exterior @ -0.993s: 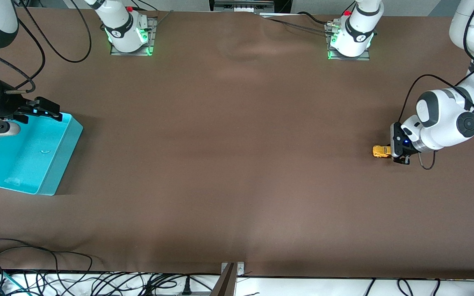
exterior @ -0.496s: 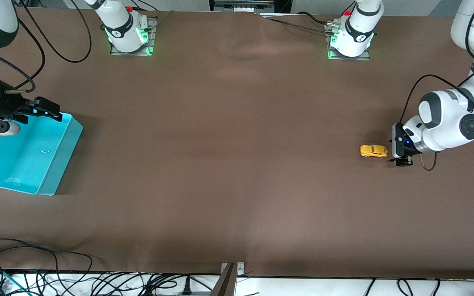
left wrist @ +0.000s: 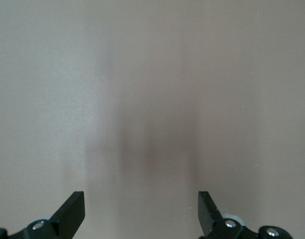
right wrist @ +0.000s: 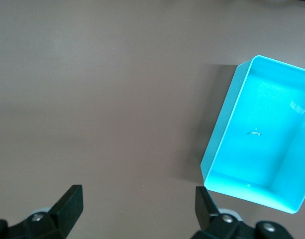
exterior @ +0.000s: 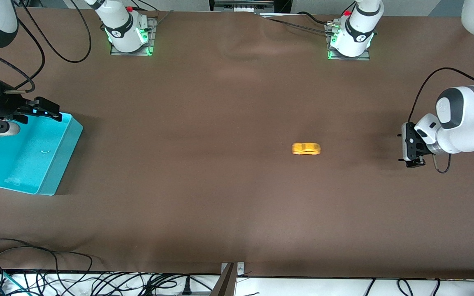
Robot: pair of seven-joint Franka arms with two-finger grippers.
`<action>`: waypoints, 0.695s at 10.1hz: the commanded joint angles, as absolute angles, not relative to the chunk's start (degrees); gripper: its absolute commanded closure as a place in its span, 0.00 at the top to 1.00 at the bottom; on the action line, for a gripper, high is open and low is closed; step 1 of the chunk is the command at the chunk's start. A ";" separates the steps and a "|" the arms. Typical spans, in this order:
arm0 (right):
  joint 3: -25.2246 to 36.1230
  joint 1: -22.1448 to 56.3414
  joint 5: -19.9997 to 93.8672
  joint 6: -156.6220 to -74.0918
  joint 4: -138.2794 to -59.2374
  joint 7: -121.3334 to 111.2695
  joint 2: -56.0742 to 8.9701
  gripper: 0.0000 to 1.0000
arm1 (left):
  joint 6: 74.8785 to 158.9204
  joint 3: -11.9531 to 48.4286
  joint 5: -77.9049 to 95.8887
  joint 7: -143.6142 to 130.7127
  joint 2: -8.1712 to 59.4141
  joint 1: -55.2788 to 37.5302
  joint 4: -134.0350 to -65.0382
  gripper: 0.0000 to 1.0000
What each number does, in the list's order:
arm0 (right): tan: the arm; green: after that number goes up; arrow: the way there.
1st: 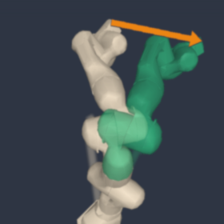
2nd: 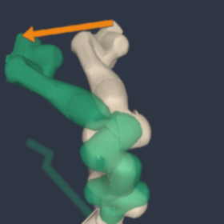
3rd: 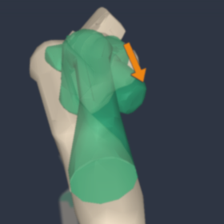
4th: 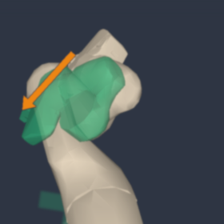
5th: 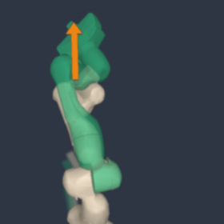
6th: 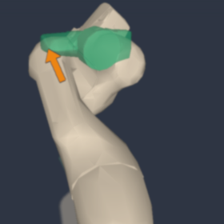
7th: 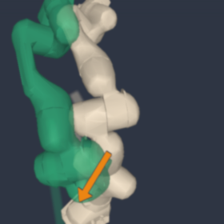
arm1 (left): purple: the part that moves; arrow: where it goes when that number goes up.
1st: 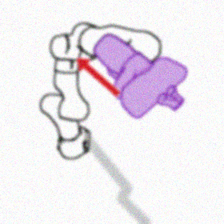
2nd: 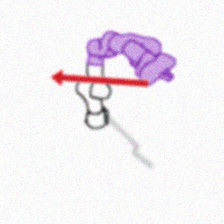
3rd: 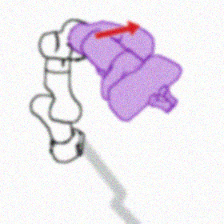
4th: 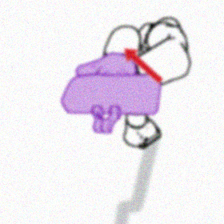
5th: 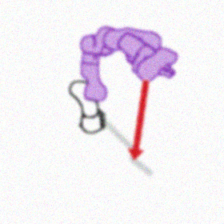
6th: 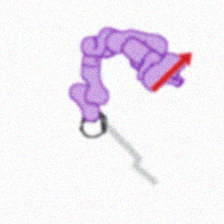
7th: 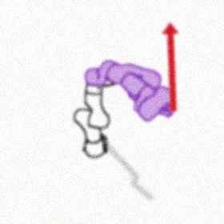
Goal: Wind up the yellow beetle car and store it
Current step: 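Open the left gripper to release the car and lift away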
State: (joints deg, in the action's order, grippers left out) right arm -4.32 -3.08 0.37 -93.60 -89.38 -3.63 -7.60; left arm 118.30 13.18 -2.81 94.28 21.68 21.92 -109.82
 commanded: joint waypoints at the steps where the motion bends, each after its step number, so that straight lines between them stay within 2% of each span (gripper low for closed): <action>1: -4.48 -3.16 -0.09 -92.81 -88.42 -4.66 -7.91 1.00 | 110.59 15.28 -3.78 87.48 21.09 21.97 -104.70 1.00; 7: -4.13 -3.78 -0.09 -92.72 -88.42 -4.75 -8.00 1.00 | 103.55 20.74 -3.96 74.11 21.18 21.71 -99.06 1.00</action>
